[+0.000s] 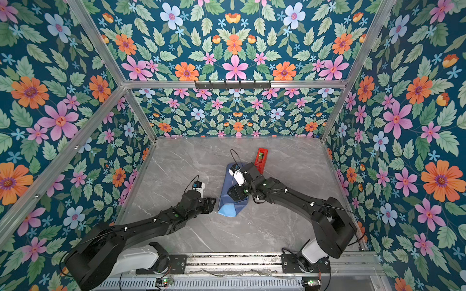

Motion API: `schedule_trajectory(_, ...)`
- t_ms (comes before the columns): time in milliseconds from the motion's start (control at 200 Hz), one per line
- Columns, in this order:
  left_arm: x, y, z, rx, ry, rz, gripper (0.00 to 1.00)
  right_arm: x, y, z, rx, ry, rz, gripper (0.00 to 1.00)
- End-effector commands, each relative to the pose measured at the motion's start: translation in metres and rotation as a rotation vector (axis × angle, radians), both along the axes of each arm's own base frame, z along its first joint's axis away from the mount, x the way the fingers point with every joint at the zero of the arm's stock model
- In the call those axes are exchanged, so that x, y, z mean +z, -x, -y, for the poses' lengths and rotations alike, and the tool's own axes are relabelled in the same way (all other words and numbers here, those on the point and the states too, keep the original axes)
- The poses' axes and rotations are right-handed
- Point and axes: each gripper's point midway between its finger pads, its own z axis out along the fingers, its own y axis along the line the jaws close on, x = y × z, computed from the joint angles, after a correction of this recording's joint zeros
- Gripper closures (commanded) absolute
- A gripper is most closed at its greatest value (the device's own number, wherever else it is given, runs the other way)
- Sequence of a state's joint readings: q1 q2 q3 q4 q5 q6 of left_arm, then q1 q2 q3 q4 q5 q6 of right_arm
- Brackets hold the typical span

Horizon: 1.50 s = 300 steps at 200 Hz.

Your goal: Wrap the gift box in paper

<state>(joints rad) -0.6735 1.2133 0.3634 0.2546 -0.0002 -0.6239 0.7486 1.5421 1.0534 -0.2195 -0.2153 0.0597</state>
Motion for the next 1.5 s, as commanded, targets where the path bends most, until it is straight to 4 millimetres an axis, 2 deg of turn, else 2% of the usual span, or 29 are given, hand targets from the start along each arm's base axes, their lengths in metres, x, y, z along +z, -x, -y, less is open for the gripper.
schedule_trajectory(0,0.0,-0.001,-0.01,0.025,-0.007,-0.005,0.47,-0.013,0.004,0.001,0.1,0.155,0.07,0.13)
schedule_trajectory(100,0.0,-0.001,-0.012,0.032,-0.007,-0.004,0.47,-0.023,0.005,-0.006,0.133,0.203,0.064,0.1)
schedule_trajectory(185,-0.001,-0.001,-0.013,0.032,-0.006,-0.008,0.47,-0.02,0.001,-0.01,0.134,0.203,0.075,0.1)
schedule_trajectory(205,-0.001,-0.001,-0.012,0.031,-0.005,-0.008,0.47,-0.033,-0.001,-0.011,0.133,0.225,0.052,0.1)
schedule_trajectory(320,-0.002,-0.001,-0.011,0.028,0.0,-0.011,0.47,-0.039,-0.008,-0.015,0.122,0.248,0.044,0.11)
schedule_trajectory(540,-0.004,0.0,-0.009,0.02,0.003,-0.021,0.47,-0.05,-0.018,-0.012,0.086,0.287,0.05,0.13)
schedule_trajectory(895,-0.003,0.0,-0.007,0.008,0.013,-0.019,0.47,-0.055,-0.027,0.0,0.016,0.322,0.101,0.26)
schedule_trajectory(1085,0.005,-0.001,0.004,-0.04,0.047,0.006,0.46,-0.057,-0.03,0.005,-0.009,0.323,0.132,0.29)
schedule_trajectory(1325,0.011,-0.001,0.018,-0.098,0.086,0.014,0.45,-0.053,-0.03,0.006,-0.019,0.302,0.168,0.26)
schedule_trajectory(1495,0.01,-0.004,0.019,-0.106,0.072,0.018,0.45,-0.045,-0.032,0.005,-0.023,0.281,0.185,0.22)
